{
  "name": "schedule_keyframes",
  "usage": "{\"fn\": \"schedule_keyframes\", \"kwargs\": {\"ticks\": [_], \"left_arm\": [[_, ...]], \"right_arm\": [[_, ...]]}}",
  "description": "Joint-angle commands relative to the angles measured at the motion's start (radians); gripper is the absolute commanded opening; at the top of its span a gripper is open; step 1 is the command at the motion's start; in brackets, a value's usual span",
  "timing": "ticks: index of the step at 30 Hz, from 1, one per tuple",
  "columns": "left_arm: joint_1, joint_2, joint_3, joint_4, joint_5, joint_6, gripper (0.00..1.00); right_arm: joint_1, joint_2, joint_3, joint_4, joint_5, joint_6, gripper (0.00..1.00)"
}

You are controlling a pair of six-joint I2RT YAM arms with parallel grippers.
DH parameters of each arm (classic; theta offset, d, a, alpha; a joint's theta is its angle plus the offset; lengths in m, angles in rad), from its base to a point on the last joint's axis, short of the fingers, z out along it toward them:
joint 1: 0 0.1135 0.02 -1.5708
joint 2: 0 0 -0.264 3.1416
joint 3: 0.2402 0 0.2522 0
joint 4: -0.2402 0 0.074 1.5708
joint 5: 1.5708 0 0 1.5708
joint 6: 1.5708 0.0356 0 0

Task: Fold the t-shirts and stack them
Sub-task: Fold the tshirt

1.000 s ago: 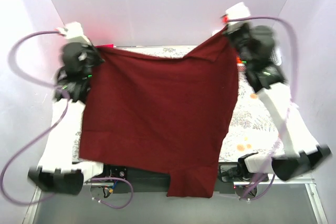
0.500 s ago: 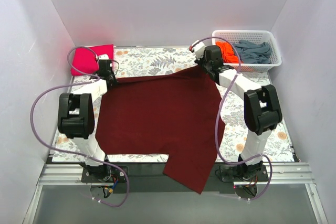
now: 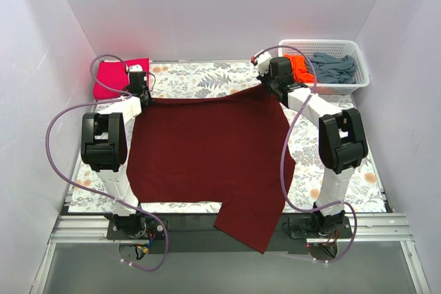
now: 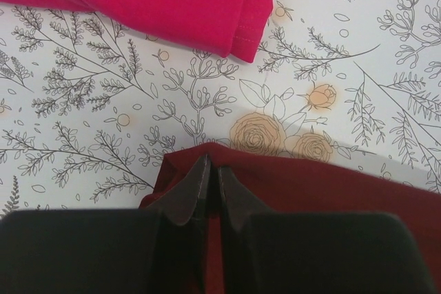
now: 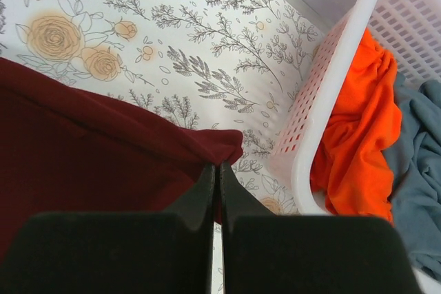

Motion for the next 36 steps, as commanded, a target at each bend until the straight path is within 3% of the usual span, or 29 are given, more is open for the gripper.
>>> {"fn": "schedule_keyframes", "kwargs": {"ticks": [1,7,15,18,36], "left_arm": [[0.012,-0.066,0.026,-0.021,-0.032,0.026,0.00],[0.012,-0.092,0.015,-0.046,-0.058,0.052,0.00],[0.012,-0.166,-0.022,-0.061,-0.081,0.096,0.00],[0.012,-0.204,-0.037,-0.081,-0.099,0.111,0.00],[0.012,-0.235,-0.137,-0.092,-0.075,0.084,0.00]], "right_arm": [[-0.001,-0.111,0.001,-0.021,-0.028,0.076,0.01],[0.001,-0.171,0.001,-0.200,-0.078,0.166,0.01],[0.020,-0.238,0.009,-0.386,-0.022,0.300,0.01],[0.024,-0.284,-0.028,-0.459,-0.011,0.421,0.01],[0.036,-0.482,-0.181,-0.585,-0.118,0.595,0.01]]}}
